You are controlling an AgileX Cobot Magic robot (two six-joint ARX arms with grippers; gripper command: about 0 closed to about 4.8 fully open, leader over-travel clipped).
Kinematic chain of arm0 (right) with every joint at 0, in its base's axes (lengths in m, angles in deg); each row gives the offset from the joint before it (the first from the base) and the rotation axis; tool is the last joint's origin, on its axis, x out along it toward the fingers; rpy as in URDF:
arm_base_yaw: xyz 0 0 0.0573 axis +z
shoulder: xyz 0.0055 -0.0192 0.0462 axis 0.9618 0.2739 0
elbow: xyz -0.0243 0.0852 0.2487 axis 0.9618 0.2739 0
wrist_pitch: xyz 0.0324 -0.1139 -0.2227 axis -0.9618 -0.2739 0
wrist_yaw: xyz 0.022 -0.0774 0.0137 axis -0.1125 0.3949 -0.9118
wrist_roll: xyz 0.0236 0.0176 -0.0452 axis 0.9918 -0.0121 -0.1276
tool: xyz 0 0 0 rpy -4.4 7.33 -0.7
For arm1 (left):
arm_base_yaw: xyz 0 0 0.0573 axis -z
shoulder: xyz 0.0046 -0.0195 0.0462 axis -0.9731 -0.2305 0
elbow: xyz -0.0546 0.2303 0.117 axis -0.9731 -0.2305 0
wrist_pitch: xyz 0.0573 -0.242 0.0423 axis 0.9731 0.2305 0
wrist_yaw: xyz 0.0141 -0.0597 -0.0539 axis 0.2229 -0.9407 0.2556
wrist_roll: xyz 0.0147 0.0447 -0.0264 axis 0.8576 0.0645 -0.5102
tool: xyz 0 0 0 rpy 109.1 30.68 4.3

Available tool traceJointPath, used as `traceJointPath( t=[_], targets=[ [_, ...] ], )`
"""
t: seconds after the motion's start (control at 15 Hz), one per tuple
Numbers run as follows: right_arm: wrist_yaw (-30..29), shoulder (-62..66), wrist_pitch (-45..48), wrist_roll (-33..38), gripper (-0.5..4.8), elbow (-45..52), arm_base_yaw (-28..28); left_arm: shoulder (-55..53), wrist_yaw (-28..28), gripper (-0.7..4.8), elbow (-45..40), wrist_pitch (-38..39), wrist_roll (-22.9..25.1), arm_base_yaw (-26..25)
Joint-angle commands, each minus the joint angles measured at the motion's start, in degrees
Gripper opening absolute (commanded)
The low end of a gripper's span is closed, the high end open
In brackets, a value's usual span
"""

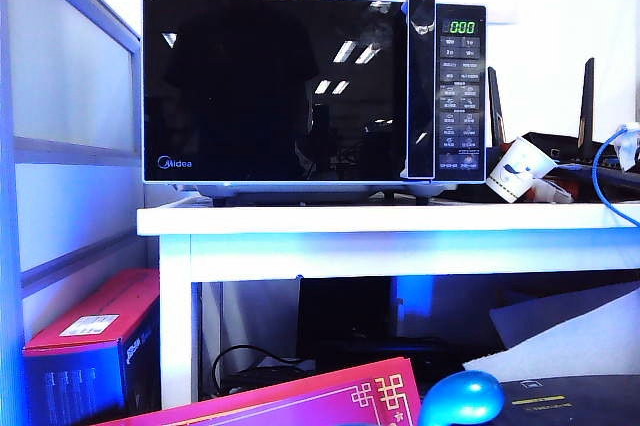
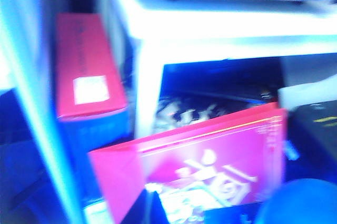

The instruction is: Open the microwave door, place the orange inside the microwave, then close the microwave door.

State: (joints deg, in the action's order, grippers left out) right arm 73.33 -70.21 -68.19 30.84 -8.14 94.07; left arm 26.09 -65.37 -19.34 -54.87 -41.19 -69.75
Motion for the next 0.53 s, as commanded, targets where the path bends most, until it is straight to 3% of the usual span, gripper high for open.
traceJointPath(
  t=[0.07, 0.4, 0.53],
  targets=[
    [0.37, -0.04, -1.03, 0.15, -0.05, -0.04, 0.02, 0.2, 0.79, -0.05, -2.47, -9.6, 1.33, 0.09],
    [-0.09, -0.04, 2.34, 0.2, -0.05, -0.04, 0.04, 0.2, 0.66, -0.05, -2.47, -9.66, 1.11, 0.09],
    [-0.07, -0.04, 7.37, 0.22, -0.05, -0.04, 0.02, 0.2, 0.83, -0.05, -2.47, -12.46, -3.32, 0.09]
  ],
)
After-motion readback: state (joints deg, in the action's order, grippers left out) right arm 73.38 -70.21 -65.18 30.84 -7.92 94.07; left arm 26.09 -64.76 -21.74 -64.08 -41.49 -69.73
